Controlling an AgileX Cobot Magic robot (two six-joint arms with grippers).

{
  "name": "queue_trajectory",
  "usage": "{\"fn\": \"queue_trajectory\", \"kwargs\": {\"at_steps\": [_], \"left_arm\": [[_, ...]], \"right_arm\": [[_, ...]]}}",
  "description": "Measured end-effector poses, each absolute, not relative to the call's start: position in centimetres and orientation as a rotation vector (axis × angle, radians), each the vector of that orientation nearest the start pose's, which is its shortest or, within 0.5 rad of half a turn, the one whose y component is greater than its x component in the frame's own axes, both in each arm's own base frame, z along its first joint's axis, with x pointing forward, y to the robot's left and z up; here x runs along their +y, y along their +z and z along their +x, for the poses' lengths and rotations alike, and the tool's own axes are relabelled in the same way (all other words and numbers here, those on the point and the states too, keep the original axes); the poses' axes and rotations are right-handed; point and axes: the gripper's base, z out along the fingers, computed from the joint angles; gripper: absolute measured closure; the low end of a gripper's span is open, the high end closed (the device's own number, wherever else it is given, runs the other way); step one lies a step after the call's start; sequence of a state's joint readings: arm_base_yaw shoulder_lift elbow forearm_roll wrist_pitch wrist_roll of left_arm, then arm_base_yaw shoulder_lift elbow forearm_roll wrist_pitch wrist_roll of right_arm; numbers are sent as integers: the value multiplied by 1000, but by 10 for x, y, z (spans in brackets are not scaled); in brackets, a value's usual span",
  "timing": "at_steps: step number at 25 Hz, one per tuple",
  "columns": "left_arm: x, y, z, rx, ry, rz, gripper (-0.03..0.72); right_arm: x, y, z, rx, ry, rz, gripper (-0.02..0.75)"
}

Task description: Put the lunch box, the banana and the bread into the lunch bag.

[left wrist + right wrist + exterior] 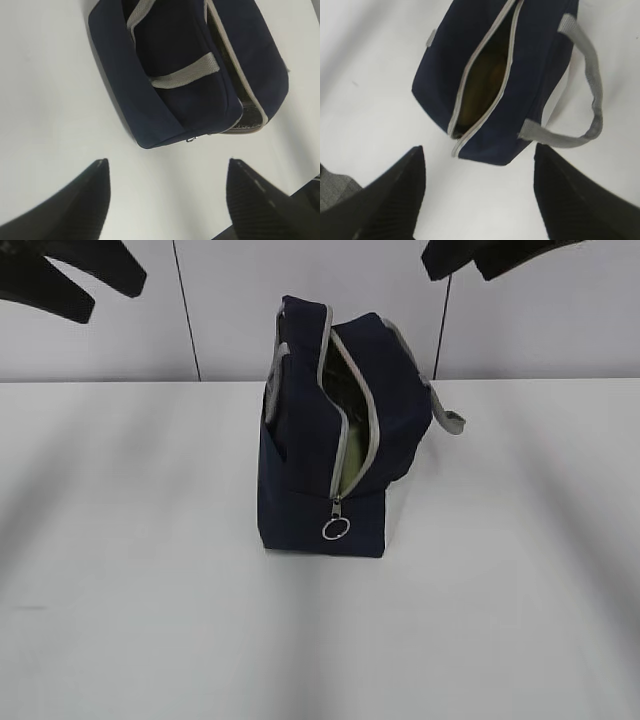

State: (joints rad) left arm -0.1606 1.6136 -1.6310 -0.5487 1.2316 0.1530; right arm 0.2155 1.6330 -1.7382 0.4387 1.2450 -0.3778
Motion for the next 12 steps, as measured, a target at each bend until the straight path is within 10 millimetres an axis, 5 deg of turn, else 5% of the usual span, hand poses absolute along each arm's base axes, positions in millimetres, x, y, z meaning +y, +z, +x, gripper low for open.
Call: {"fn": "queue_trajectory", "kwargs": {"at_steps": [6, 12], "left_arm": [[-105, 409, 285, 2523, -718, 412, 174], [-100, 396, 266, 2580, -682, 417, 185]], "right_arm": [[101, 388, 279, 2475, 559, -692, 217], [94, 359, 230, 2278, 610, -641, 217]]}}
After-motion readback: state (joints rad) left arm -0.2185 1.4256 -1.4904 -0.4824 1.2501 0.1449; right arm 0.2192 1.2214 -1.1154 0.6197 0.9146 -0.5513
